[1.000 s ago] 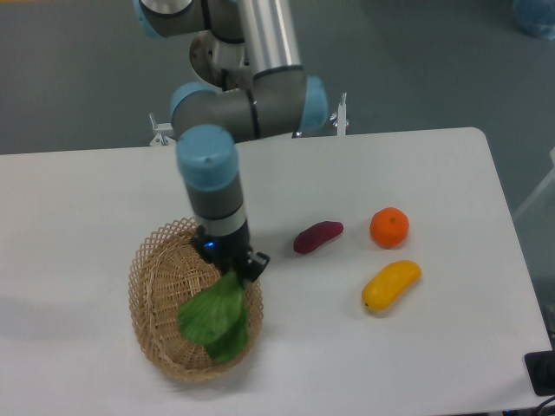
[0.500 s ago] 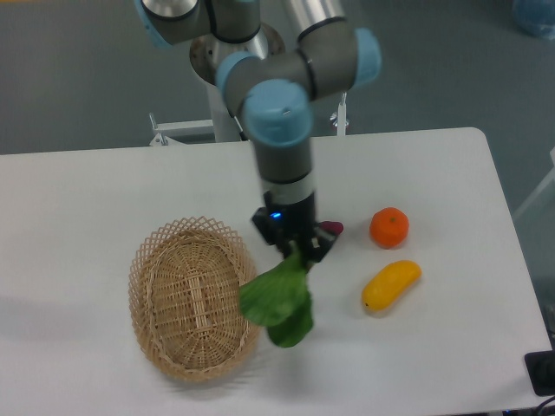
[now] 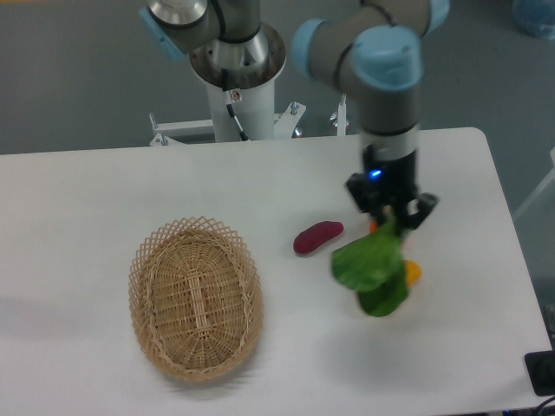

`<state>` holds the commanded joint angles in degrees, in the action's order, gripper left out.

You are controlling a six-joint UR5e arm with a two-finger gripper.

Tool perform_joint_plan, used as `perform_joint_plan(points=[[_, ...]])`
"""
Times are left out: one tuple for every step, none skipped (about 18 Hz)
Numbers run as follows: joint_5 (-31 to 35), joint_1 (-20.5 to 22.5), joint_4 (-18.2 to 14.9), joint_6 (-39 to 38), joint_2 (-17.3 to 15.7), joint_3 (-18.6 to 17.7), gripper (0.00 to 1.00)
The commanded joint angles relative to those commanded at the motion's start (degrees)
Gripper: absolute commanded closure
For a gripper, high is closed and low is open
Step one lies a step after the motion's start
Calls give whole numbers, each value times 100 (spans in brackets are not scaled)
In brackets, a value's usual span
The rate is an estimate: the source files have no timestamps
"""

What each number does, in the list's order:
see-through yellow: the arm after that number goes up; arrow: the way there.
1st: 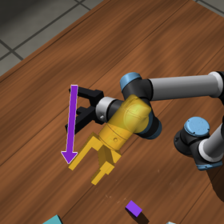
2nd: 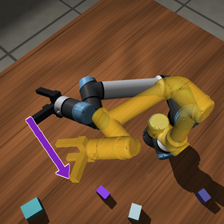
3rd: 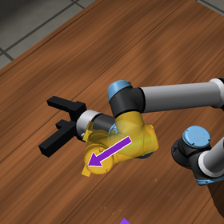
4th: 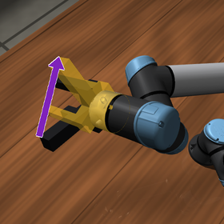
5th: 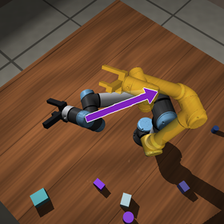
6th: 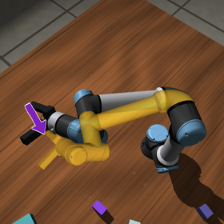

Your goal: Pick up the green vegetable from the basket

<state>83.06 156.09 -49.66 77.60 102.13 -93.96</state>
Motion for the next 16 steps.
perform_joint_plan(points=[[-36, 61, 0, 18, -9, 9, 63], [-36, 97, 0, 18, -9, 18, 63], [-36, 97, 0, 18, -9, 36, 63], [-36, 106, 0, 18, -9, 36, 63], [-36, 97, 0, 18, -9, 44, 63], [-36, 97, 0, 18, -9, 44, 63], [-36, 97, 0, 9, -9, 62, 63], [-36, 97, 0, 18, -9, 97, 63], [-36, 97, 0, 18, -9, 115, 63], [-36, 97, 0, 18, -9, 132, 63], [-36, 97, 0, 9, -9, 150, 63], [-36, 88, -9, 18, -9, 150, 63], [-36, 88, 0, 9, -9, 150, 63], [-36, 88, 0, 9, -9, 150, 63], [-36, 80, 0, 9, -9, 150, 63], [-36, 80, 0, 9, -9, 150, 63]])
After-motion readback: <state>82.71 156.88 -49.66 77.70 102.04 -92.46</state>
